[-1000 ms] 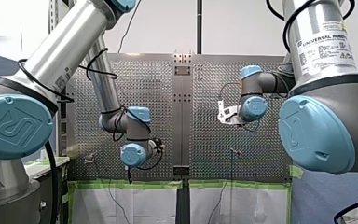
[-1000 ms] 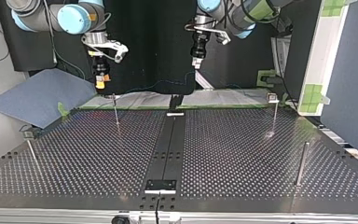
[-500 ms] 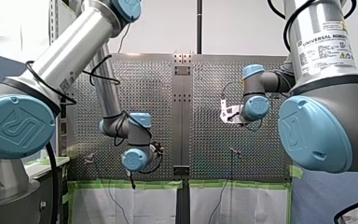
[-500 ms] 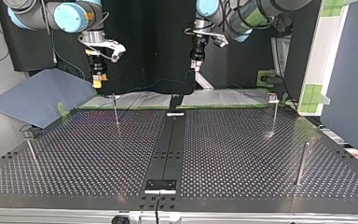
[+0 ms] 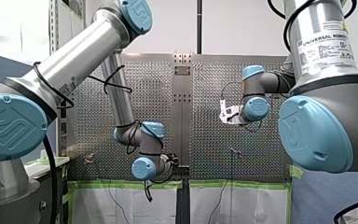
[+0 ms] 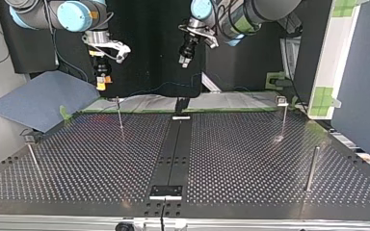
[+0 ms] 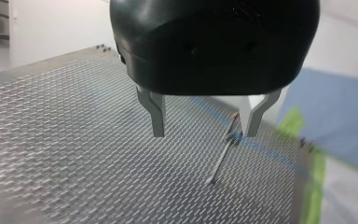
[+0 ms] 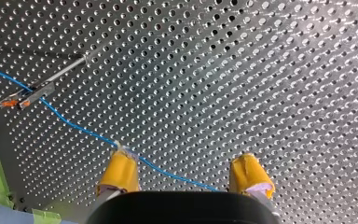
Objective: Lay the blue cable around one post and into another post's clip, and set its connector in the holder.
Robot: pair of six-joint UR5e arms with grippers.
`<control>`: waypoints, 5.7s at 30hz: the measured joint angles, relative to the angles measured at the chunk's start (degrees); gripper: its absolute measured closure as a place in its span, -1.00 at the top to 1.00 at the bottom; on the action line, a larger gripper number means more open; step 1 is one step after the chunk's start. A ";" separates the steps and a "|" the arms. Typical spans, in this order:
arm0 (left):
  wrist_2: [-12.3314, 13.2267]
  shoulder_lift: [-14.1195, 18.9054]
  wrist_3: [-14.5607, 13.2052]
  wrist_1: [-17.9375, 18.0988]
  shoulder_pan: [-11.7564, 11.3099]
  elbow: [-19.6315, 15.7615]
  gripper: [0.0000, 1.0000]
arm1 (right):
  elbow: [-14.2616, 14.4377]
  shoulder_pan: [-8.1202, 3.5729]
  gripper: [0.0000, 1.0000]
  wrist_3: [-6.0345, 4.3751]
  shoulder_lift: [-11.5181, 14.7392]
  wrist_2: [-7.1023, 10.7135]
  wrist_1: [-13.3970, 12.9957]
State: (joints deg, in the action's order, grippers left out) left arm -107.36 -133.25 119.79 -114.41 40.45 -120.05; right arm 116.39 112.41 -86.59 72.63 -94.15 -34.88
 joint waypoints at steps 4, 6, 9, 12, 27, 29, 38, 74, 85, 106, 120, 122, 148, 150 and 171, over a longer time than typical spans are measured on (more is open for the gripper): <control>1.98 -1.98 1.98 -1.98 1.96 1.98 0.58 | 0.08 -0.16 0.96 -0.04 0.00 0.08 -0.51; 3.15 -3.14 3.14 -3.15 3.12 3.14 0.58 | 0.09 -0.24 0.96 -0.06 0.00 0.14 -0.64; 4.80 -4.80 4.79 -4.79 4.77 4.79 0.58 | 0.11 -0.28 0.96 -0.08 0.01 0.17 -0.70; 6.34 -6.34 6.34 -6.12 6.32 6.33 0.58 | 0.10 -0.12 0.96 -0.13 0.01 0.33 -0.95; 7.97 -14.07 14.07 -9.45 7.55 14.08 0.94 | 0.10 0.13 0.96 -0.12 0.01 0.76 -1.45; 7.98 -14.98 14.98 -10.09 7.42 14.96 0.94 | 0.09 0.14 0.96 -0.10 0.01 1.05 -1.52; 7.94 -19.32 19.32 -13.41 7.33 19.32 0.98 | 0.09 0.28 0.96 -0.17 0.00 1.46 -2.10; 12.10 -36.89 36.88 -13.79 7.23 36.87 0.98 | 0.08 1.26 0.96 -0.52 -0.13 2.45 -3.36; 13.45 -42.13 41.05 -14.82 6.90 42.38 0.98 | 0.10 1.48 0.96 -0.52 -0.20 2.47 -3.88; 11.73 -40.83 36.03 -17.14 6.50 52.19 0.98 | 0.14 1.71 0.96 -0.52 -0.42 2.56 -4.05; 8.29 -40.88 35.93 -16.54 5.92 58.56 0.98 | 0.36 1.57 0.96 -0.78 -0.50 2.56 -4.25; 7.68 -40.88 35.92 -16.34 5.72 59.38 0.98 | 0.37 1.50 0.96 -0.79 -0.50 2.56 -4.29; 3.91 -40.90 40.80 -12.54 6.56 72.51 0.98 | 0.34 1.28 0.96 -0.81 -0.50 2.57 -4.52; 3.00 -40.92 40.24 -12.46 6.33 73.57 0.98 | 0.35 1.28 0.96 -0.80 -0.51 2.61 -4.51; 3.72 -40.97 37.21 -9.09 4.97 72.84 0.98 | 0.35 1.20 0.96 -0.79 -0.46 2.64 -4.19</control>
State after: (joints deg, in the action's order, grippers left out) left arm -103.65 -174.22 157.00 -123.50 45.42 -47.21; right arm 116.74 113.62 -87.38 72.17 -91.51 -39.06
